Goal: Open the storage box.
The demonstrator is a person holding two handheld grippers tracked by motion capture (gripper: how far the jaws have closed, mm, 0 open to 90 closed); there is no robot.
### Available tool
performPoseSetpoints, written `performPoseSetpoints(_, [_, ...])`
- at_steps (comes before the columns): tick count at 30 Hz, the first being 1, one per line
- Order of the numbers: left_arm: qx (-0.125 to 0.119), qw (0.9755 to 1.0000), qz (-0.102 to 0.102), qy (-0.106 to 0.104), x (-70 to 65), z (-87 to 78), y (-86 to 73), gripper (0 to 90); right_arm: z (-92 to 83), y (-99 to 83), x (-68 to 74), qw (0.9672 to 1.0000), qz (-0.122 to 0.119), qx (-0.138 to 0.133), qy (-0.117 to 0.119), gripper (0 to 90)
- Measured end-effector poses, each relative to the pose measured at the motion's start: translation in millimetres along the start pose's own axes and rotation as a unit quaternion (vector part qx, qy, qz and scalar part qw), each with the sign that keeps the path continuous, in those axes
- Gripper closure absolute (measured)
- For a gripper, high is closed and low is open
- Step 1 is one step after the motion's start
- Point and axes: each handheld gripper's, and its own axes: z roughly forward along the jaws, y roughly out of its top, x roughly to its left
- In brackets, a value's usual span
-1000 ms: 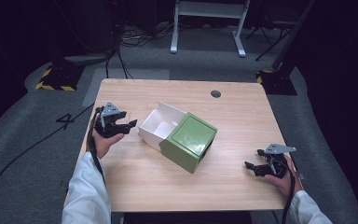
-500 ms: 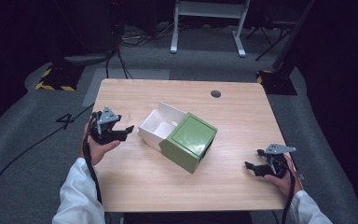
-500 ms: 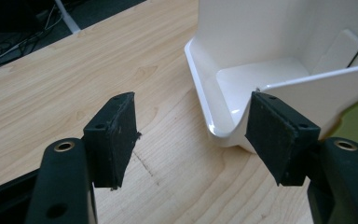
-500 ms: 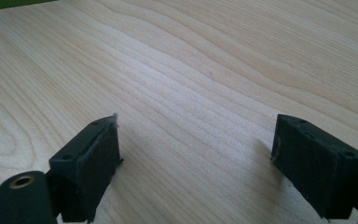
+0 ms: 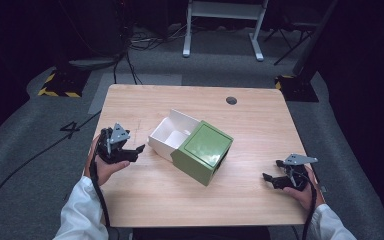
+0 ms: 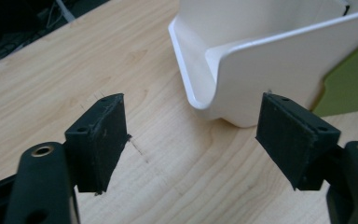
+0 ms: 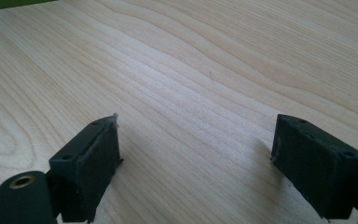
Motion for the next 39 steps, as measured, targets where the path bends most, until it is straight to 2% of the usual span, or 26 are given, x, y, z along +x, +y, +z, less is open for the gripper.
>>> performPoseSetpoints(2, [0.004,1.0,-0.004,-0.005,-2.3,1.2,-3.8,22.2,0.0,0.0,0.1,1.0,0.001,0.0,0.0,15.3])
performPoseSetpoints(5, [0.027,0.9996,0.006,-0.006,-7.8,5.4,-10.6,19.5,0.0,0.0,0.1,1.0,0.001,0.0,0.0,15.2])
performPoseSetpoints(9, [0.04,0.999,0.017,-0.012,-12.4,8.5,-15.5,19.0,0.0,0.0,0.1,1.0,0.001,0.0,0.0,15.3])
performPoseSetpoints(13, [0.051,0.9976,0.02,-0.042,-16.4,10.1,-19.2,16.7,0.0,0.0,0.1,1.0,0.001,0.0,0.0,15.3])
performPoseSetpoints(18, [0.061,0.9964,0.023,-0.055,-18.7,10.1,-22.0,16.7,0.0,0.0,0.0,1.0,0.0,0.0,0.0,15.3])
performPoseSetpoints(26, [0.084,0.9945,0.03,-0.055,-27.6,12.3,-26.1,18.0,0.0,0.0,0.0,1.0,0.0,0.0,0.0,15.3])
performPoseSetpoints(32, [0.099,0.9928,0.024,-0.063,-32.5,16.4,-34.2,19.3,0.0,0.0,0.0,1.0,0.0,0.0,0.0,15.2])
performPoseSetpoints(35, [0.124,0.9894,0.033,-0.069,-34.8,19.7,-40.4,20.7,0.0,0.0,0.1,1.0,0.0,0.0,0.0,15.3])
performPoseSetpoints(37, [0.125,0.9888,0.03,-0.076,-35.3,20.5,-43.5,21.2,0.0,0.0,0.0,1.0,0.0,0.0,0.0,15.3])
performPoseSetpoints(39, [0.126,0.9887,0.032,-0.075,-35.8,20.6,-45.6,21.6,0.0,0.0,0.1,1.0,0.0,0.0,0.0,15.2])
